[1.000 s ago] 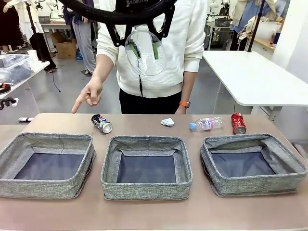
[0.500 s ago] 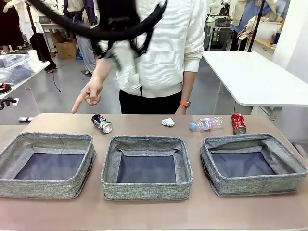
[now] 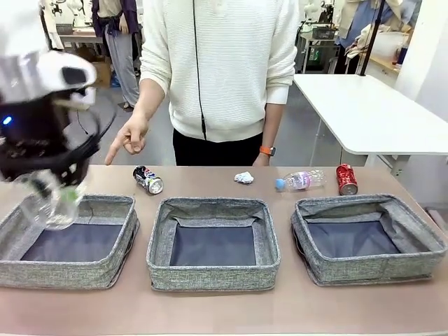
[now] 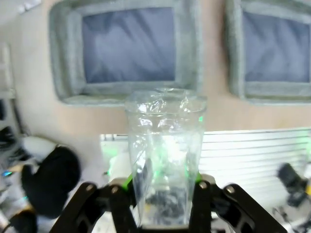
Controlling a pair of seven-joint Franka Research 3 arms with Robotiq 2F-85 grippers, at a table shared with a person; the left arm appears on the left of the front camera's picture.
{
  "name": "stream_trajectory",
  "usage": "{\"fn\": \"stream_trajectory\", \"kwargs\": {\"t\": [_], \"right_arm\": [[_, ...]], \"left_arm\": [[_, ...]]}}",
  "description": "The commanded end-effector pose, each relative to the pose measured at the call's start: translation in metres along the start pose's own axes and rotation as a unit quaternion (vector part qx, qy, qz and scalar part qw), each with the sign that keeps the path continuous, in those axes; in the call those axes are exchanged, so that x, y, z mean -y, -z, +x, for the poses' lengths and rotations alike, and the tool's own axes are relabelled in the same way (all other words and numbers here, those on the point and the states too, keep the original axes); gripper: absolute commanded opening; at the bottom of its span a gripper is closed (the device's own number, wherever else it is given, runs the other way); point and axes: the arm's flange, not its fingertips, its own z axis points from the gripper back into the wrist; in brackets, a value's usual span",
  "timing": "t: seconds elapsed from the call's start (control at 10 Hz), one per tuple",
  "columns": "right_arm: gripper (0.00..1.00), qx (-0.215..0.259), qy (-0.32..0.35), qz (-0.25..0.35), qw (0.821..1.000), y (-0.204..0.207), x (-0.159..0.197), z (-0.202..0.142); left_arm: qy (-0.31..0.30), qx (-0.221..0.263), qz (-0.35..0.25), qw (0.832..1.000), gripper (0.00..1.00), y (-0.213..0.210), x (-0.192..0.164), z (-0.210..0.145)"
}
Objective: Sort the waste into the appropriate baskets.
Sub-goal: Place the picked waste into the Fabric basket indicated by the person.
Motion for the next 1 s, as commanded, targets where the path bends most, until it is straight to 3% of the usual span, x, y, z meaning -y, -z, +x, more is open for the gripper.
{"fn": "stream_trajectory", "kwargs": {"t": [0.0, 0.4, 0.8, 0.9], "right_arm": [[1.0, 0.007, -0.012, 0.012, 1.0, 0.002, -0.001, 0.003], [1.0, 0.007, -0.012, 0.012, 1.0, 0.002, -0.001, 0.003], [1.0, 0.007, -0.012, 0.012, 1.0, 0.002, -0.001, 0.003], [1.0, 0.007, -0.012, 0.012, 1.0, 0.002, -0.001, 0.003]], "left_arm": [[-0.014, 0.037, -0.04, 0.998, 0.38, 0.024, -0.041, 0.009], [-0.141, 0.045, -0.09, 0.985, 0.38, 0.059, -0.093, 0.07], [-0.148, 0.043, -0.103, 0.983, 0.38, 0.063, -0.095, 0.078], [-0.156, 0.049, -0.104, 0.981, 0.69, 0.065, -0.096, 0.077]]}}
